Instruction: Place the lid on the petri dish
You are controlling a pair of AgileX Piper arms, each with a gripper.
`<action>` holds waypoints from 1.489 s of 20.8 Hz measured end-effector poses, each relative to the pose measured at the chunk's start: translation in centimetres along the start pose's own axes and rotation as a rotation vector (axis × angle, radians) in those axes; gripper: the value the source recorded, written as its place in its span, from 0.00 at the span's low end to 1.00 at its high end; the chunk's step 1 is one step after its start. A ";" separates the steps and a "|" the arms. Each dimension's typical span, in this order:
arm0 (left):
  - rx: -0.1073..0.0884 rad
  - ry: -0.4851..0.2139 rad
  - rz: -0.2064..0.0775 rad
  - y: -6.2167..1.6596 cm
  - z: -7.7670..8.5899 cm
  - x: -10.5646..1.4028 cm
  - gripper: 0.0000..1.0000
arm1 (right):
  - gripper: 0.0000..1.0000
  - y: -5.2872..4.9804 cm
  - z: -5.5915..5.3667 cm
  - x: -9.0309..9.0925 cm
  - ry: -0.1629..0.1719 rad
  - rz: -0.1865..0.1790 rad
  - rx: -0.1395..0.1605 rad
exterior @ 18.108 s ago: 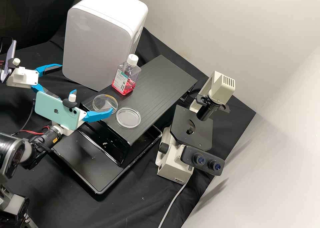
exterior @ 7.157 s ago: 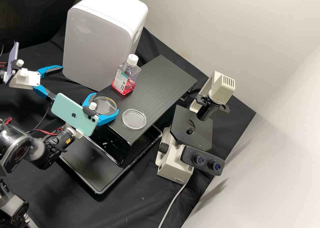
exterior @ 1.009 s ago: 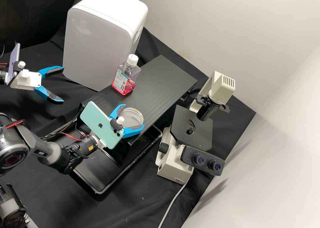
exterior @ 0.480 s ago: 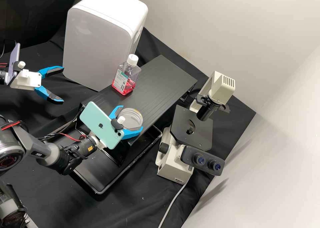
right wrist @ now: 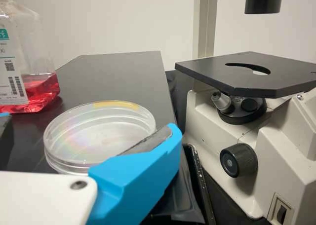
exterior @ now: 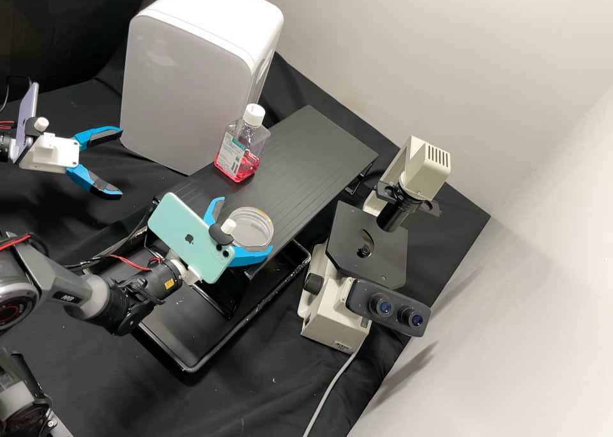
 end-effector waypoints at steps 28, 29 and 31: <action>-0.005 0.013 0.003 0.04 -0.1 0.0 1.00 | 0.00 -0.7 0.5 0.3 -0.021 -0.031 -0.019; -0.005 0.013 0.003 0.04 -0.1 0.0 1.00 | 0.00 -0.7 0.5 0.3 -0.021 -0.031 -0.019; -0.005 0.013 0.003 0.04 -0.1 0.0 1.00 | 0.00 -0.7 0.5 0.3 -0.021 -0.031 -0.019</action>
